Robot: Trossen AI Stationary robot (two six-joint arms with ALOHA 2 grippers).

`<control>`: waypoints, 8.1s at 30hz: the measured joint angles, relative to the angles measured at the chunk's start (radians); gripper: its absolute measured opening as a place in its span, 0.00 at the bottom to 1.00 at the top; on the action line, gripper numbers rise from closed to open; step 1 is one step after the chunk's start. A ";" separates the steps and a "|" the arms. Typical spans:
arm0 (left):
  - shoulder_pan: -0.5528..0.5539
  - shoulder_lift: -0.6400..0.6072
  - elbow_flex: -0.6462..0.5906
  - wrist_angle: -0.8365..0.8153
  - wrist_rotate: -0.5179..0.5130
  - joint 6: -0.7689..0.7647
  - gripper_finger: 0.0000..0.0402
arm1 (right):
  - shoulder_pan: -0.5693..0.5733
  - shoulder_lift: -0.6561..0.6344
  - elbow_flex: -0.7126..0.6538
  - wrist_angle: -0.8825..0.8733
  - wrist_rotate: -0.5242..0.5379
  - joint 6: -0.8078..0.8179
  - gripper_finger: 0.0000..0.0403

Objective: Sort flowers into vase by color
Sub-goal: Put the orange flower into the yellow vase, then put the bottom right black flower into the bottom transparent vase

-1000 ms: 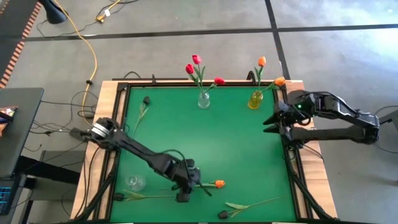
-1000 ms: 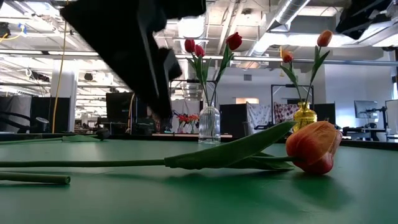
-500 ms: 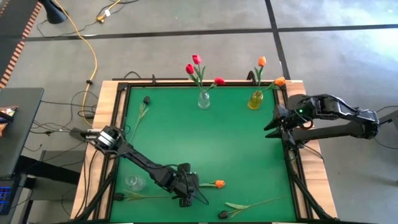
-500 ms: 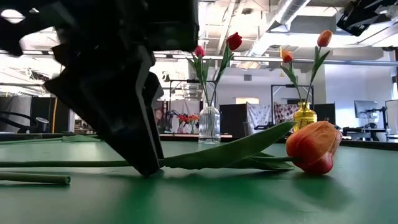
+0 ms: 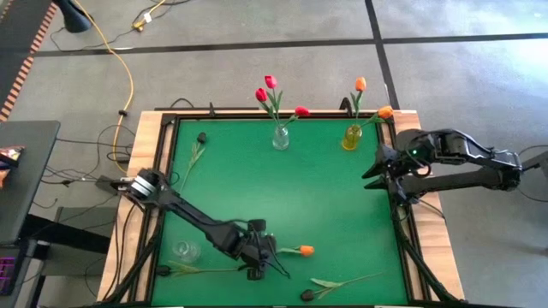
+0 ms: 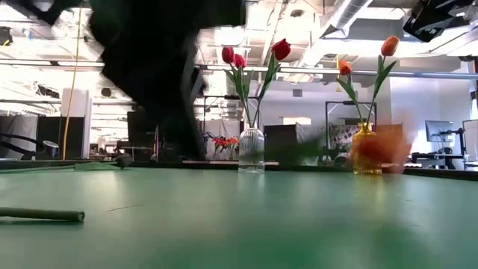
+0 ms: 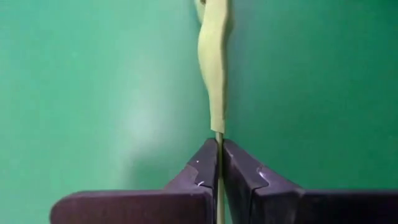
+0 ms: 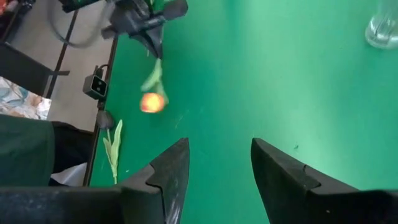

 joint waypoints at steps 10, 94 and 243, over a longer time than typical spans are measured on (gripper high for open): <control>0.204 -0.241 0.083 -0.125 -0.278 0.202 0.00 | -0.002 0.000 0.000 0.135 0.003 -0.043 0.49; 0.652 -0.463 0.082 0.521 0.290 0.336 0.29 | -0.234 0.186 0.051 0.552 0.249 -0.200 0.06; 0.652 -0.461 0.081 0.235 0.308 0.361 0.30 | -0.537 -0.036 -0.247 0.288 0.156 -0.167 0.61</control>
